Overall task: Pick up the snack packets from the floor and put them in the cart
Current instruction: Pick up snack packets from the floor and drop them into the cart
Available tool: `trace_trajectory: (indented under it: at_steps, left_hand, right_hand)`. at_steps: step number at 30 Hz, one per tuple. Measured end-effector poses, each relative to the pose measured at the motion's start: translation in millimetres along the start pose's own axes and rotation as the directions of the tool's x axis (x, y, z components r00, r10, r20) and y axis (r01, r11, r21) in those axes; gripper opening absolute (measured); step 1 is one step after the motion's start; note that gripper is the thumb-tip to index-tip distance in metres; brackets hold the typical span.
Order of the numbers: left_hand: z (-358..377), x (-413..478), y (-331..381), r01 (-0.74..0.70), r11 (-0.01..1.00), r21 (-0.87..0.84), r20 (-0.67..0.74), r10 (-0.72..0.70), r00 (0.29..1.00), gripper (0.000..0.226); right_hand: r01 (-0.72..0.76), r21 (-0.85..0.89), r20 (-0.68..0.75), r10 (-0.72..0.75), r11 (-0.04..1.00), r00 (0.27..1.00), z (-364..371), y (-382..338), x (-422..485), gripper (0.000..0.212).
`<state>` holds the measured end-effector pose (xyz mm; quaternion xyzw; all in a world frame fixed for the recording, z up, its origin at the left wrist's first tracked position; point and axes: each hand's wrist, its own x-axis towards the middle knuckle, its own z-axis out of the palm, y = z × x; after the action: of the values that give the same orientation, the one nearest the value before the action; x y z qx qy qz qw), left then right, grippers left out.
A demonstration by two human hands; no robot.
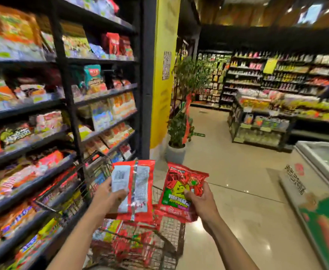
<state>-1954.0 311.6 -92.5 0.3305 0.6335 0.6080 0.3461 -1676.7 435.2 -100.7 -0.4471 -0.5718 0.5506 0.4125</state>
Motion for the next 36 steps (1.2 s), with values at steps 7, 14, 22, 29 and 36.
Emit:
trace_trajectory:
  at_steps: [7, 14, 22, 29, 36]
  left_hand:
    - [147.8, 6.6, 38.8, -0.089, 0.996, 0.019, -0.019, 0.089, 0.996, 0.030]
    - [231.4, 42.1, 56.7, -0.098, 0.995, 0.026, -0.061, 0.100, 0.993, 0.029]
    - [253.8, 130.1, 39.5, -0.106, 0.994, -0.024, -0.137, 0.102, 0.985, 0.029]
    - [222.2, 221.6, -20.7, -0.017, 0.994, -0.106, -0.312, -0.017, 0.950, 0.034]
    - [185.6, 244.6, -85.0, 0.105, 0.979, -0.175, -0.471, -0.177, 0.864, 0.044]
  right_hand:
    - [0.053, 0.077, 0.021, -0.055, 0.996, 0.998, -142.8, -39.3, 54.7, 0.037]
    - [0.084, 0.128, 0.048, -0.091, 0.988, 0.995, -216.3, -58.7, 120.5, 0.038]
    - [0.068, 0.094, 0.169, -0.083, 0.993, 0.982, -200.2, -50.7, 234.6, 0.040]
    - [-0.016, -0.020, 0.345, 0.021, 1.000, 0.938, -121.7, -11.5, 354.0, 0.037]
    - [-0.115, -0.078, 0.535, 0.138, 0.990, 0.833, -40.0, 45.3, 422.3, 0.041]
